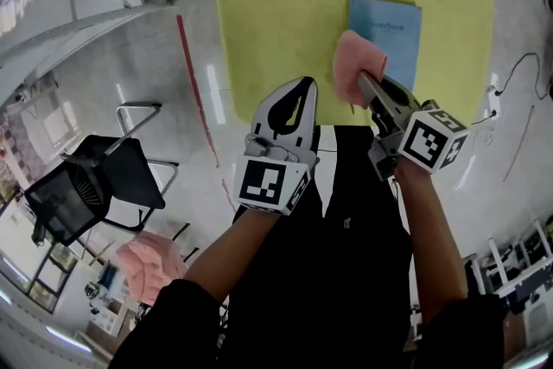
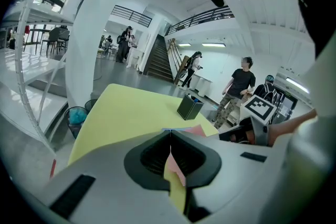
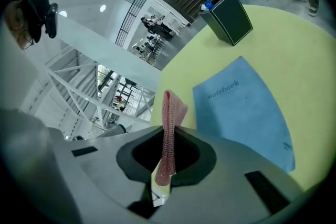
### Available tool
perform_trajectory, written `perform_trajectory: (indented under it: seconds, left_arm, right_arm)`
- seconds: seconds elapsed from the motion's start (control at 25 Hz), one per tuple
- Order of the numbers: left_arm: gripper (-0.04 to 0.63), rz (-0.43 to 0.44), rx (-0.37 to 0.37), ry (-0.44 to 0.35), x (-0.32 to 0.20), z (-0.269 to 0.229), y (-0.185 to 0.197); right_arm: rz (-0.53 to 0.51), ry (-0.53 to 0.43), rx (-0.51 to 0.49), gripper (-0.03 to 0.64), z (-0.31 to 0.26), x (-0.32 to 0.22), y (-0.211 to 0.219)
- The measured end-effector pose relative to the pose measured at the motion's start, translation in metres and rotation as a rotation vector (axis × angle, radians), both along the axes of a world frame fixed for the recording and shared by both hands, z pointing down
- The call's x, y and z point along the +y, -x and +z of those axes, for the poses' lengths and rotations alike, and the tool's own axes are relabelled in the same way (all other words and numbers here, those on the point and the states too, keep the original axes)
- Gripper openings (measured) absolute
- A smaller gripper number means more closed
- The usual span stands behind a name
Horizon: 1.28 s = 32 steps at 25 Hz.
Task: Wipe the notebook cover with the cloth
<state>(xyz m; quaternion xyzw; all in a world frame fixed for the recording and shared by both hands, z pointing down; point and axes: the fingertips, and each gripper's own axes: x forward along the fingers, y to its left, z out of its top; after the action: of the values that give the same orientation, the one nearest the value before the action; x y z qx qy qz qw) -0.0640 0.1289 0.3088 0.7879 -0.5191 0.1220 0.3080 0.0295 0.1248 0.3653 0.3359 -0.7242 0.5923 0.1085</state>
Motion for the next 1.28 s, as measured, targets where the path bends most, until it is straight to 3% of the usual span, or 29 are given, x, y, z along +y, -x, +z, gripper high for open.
perform_trajectory:
  seconds: [0.28, 0.64, 1.28]
  left_arm:
    - [0.017, 0.014, 0.018, 0.02, 0.015, 0.002, 0.0]
    - [0.017, -0.025, 0.062, 0.042, 0.019, 0.008, -0.002]
    - [0.017, 0.007, 0.028, 0.041, 0.013, 0.013, -0.023]
  right_arm:
    - [-0.075, 0.08, 0.055, 0.041, 0.032, 0.022, 0.006]
    - [-0.126, 0.102, 0.13, 0.041, 0.064, 0.025, 0.003]
    - [-0.087, 0.105, 0.145, 0.041, 0.073, 0.021, -0.007]
